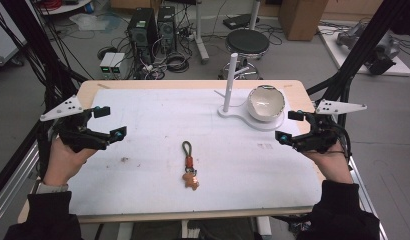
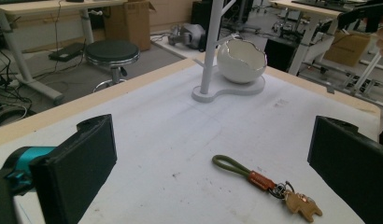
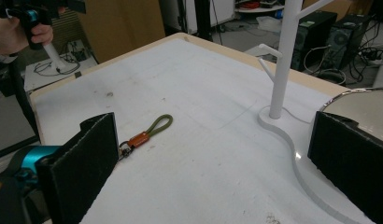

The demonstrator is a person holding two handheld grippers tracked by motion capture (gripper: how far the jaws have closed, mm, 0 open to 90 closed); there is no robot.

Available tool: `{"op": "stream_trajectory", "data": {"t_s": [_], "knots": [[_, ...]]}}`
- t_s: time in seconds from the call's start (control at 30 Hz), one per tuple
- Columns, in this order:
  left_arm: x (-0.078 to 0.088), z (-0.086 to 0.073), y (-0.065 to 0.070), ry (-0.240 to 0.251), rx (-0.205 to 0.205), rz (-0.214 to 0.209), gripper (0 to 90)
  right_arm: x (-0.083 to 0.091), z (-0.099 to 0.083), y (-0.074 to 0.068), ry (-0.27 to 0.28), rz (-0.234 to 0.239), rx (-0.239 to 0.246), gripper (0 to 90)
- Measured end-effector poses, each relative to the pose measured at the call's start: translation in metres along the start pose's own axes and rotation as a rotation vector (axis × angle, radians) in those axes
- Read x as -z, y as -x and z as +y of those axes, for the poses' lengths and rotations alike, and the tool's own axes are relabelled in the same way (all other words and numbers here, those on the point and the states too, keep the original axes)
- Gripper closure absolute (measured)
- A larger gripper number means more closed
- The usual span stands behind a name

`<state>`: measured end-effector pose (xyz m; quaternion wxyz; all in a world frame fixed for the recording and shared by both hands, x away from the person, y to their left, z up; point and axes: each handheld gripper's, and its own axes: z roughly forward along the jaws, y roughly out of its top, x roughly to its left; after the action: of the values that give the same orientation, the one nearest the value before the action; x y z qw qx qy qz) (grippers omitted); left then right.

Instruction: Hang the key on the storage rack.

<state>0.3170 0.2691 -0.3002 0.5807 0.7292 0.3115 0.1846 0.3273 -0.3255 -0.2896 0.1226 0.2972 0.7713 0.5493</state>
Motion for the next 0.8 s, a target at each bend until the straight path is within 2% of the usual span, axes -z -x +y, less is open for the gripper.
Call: {"op": "stream_trajectory", "data": {"t_s": [0.4,0.5,0.53,0.57,0.63,0.67,0.77,0.8], "knots": [[-0.002,-0.001,0.001,-0.03,-0.006,0.027,1.7,-0.005,0.001,-0.002,-0.003,-0.009,0.009,1.4],[0.001,-0.002,0.003,-0.026,-0.005,0.032,1.7,-0.015,0.003,-0.005,-0.011,0.004,0.018,1.4],[0.002,-0.003,0.004,-0.023,-0.005,0.025,1.7,-0.024,0.006,-0.006,-0.029,0.01,0.034,1.4],[0.004,-0.004,0.005,-0.016,-0.008,0.02,1.7,-0.024,0.006,-0.006,-0.029,0.01,0.034,1.4],[0.007,-0.005,0.006,-0.011,-0.009,0.031,1.7,-0.038,0.009,-0.007,-0.05,0.026,0.036,1.5],[0.009,-0.006,0.006,-0.013,-0.01,0.034,1.7,-0.038,0.009,-0.007,-0.05,0.026,0.036,1.5],[0.011,-0.011,0.004,-0.016,0.006,0.047,1.7,-0.058,0.015,-0.009,-0.05,0.031,0.035,1.4],[0.011,-0.013,0.002,-0.023,0.01,0.051,1.7,-0.058,0.015,-0.009,-0.05,0.031,0.035,1.4]]}}
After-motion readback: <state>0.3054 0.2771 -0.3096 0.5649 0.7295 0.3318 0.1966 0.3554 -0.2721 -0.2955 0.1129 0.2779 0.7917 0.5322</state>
